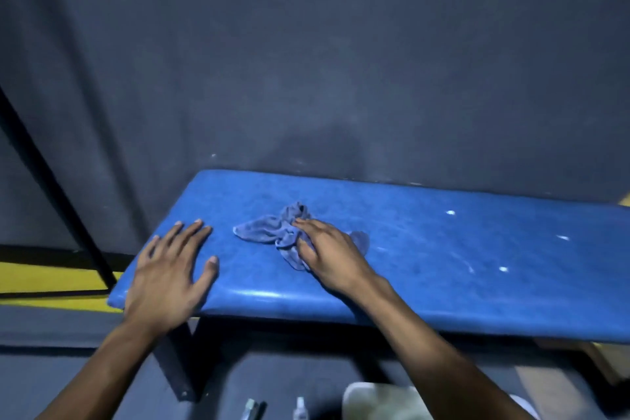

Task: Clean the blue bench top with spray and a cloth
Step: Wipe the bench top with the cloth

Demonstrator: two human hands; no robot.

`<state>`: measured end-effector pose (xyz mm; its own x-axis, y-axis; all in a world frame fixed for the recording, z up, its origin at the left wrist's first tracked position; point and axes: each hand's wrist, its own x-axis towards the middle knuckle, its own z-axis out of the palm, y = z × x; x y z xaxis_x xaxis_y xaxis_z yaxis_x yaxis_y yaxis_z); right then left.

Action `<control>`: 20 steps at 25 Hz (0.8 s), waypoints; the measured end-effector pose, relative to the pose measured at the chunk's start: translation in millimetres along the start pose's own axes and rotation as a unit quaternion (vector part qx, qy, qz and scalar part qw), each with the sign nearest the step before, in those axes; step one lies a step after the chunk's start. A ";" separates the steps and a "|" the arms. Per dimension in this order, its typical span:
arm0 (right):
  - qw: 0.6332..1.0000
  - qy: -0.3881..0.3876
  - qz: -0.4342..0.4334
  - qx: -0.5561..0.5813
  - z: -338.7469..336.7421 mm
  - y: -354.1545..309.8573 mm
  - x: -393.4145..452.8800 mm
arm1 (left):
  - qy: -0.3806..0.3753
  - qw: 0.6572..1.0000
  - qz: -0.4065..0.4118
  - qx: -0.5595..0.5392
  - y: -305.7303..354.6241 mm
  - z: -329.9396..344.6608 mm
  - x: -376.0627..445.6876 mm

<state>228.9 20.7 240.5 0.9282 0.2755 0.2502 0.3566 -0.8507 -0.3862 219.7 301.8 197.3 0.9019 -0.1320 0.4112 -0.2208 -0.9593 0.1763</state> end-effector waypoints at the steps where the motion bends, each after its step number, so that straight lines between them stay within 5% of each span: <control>1: 1.000 0.013 0.021 0.007 -16.1 14.4 -26.1 | -0.010 1.000 -0.006 0.000 0.9 0.2 -0.7; 6: 0.973 0.176 0.141 0.044 -103.6 99.6 -126.5 | -0.079 0.995 -0.053 -0.031 9.2 -18.8 14.8; 8: 0.951 0.233 0.203 0.018 -127.2 137.3 -161.8 | -0.069 0.995 0.045 -0.058 64.8 -18.1 27.1; 10: 0.949 0.190 0.248 -0.027 -133.7 163.3 -182.5 | -0.099 0.977 0.163 -0.092 147.3 -3.7 33.1; 13: 0.958 0.091 0.265 -0.055 -122.9 188.2 -174.2 | -0.162 0.963 0.190 -0.097 238.5 33.5 46.2; 20: 0.955 0.041 0.291 -0.035 -128.8 250.6 -38.2 | -0.144 0.975 0.165 -0.046 257.1 62.9 53.8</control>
<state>269.1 -260.6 248.5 0.9543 -0.2875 0.0814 -0.2282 -0.8772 -0.4224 234.8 32.4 208.5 0.8400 -0.5067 0.1941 -0.5369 -0.8278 0.1626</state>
